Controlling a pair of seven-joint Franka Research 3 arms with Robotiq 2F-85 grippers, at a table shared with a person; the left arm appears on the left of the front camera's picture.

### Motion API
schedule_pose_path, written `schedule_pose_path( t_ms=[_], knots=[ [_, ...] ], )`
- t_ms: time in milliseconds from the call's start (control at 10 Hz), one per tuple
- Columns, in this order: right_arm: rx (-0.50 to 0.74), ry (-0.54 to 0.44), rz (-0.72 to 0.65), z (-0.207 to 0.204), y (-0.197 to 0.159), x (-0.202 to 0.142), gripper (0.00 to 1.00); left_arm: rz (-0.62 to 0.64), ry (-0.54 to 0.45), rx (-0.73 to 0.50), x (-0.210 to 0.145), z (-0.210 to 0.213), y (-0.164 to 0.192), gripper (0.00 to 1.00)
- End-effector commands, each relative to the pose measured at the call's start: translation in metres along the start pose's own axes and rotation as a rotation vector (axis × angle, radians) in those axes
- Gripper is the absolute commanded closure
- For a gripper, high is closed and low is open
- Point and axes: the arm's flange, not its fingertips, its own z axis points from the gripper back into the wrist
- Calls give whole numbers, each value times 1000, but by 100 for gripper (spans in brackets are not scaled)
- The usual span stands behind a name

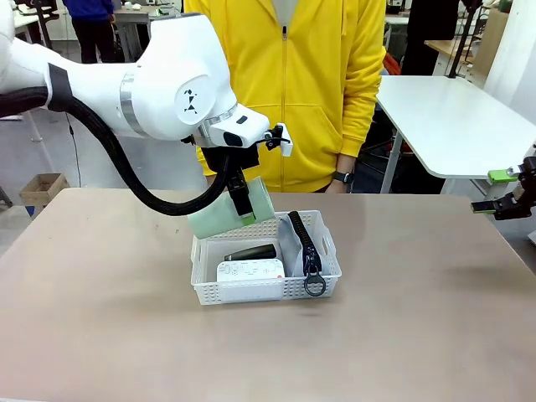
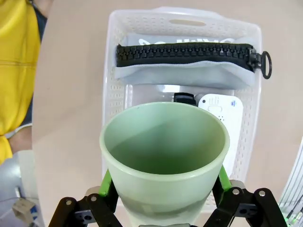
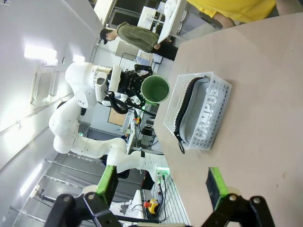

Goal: Efficiently arrange items inside the basket to fit them all.
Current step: Pick up the Reusable plastic cup and place it inside the Organizing basket.

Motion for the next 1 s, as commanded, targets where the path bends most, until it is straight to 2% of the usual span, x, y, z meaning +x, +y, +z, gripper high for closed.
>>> schedule_pose_path(
  t_ms=[0,100,600,800,900],
  knots=[
    [0,9,-16,1,6,-1,0,21,2,41,10,-15,3,8],
    [0,9,-16,1,6,-1,0,-5,3,42,16,-27,6,8],
    [0,9,-16,1,6,-1,0,26,105,61,27,-67,13,8],
    [0,9,-16,1,6,-1,0,34,114,84,30,-82,17,8],
    [0,9,-16,1,6,-1,0,25,136,57,33,-90,17,8]
  ],
)
